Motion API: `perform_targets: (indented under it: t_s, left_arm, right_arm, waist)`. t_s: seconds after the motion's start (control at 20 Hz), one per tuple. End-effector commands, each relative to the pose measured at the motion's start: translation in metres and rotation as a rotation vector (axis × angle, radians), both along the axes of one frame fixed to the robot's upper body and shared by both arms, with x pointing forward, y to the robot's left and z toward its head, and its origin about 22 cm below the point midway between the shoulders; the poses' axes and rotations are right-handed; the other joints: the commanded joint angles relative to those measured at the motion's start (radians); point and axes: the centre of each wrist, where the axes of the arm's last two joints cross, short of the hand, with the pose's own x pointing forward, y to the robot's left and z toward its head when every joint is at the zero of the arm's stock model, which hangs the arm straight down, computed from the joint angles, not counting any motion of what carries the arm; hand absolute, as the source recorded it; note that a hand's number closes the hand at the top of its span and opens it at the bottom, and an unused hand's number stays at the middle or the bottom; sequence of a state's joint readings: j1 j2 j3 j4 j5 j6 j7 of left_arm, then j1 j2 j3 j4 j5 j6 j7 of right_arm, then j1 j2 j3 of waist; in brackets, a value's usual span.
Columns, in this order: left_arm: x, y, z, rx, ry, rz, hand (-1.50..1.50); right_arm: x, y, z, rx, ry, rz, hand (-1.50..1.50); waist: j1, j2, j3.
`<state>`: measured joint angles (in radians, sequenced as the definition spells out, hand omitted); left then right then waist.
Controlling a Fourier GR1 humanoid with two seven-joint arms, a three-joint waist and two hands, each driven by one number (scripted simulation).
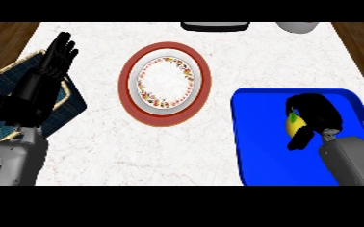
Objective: Pick the lemon from the tray and place it in the plate
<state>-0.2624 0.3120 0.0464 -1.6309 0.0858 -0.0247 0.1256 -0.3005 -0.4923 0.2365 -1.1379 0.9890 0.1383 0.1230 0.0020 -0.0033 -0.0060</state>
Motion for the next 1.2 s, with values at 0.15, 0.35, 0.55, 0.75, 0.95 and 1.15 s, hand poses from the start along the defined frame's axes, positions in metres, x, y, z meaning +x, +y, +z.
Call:
perform_targets:
  t_s: [0.15,0.35,0.55,0.75,0.95,1.15]
  left_arm:
    - [-0.010,0.007,-0.015,0.018,0.017,0.008,0.00]
    - [0.001,0.007,-0.002,0.013,0.010,-0.011,0.00]
    - [0.010,0.012,-0.009,0.014,0.007,0.017,0.00]
    - [-0.006,0.017,-0.008,0.009,0.008,0.022,0.00]
    - [-0.009,0.009,-0.009,0.006,0.003,0.016,0.00]
    - [0.002,-0.006,-0.003,0.009,-0.001,0.007,0.00]
  right_arm:
    - [0.001,-0.058,0.008,0.027,-0.183,-0.230,1.50]
    - [0.008,-0.048,0.039,0.073,-0.294,-0.202,1.50]
    - [0.012,-0.019,0.058,0.219,-0.328,-0.078,1.50]
    - [0.006,0.001,0.102,0.363,-0.432,0.062,1.50]
    - [-0.003,0.044,0.111,0.578,-0.492,0.144,1.50]
    - [-0.010,0.095,0.139,0.661,-0.471,0.225,1.50]
  waist:
    - [0.000,0.004,0.006]
    - [-0.005,0.002,0.006]
    - [-0.011,0.002,0.006]
    - [-0.014,-0.003,0.005]
    - [-0.011,-0.003,0.006]
    - [-0.008,-0.001,0.005]
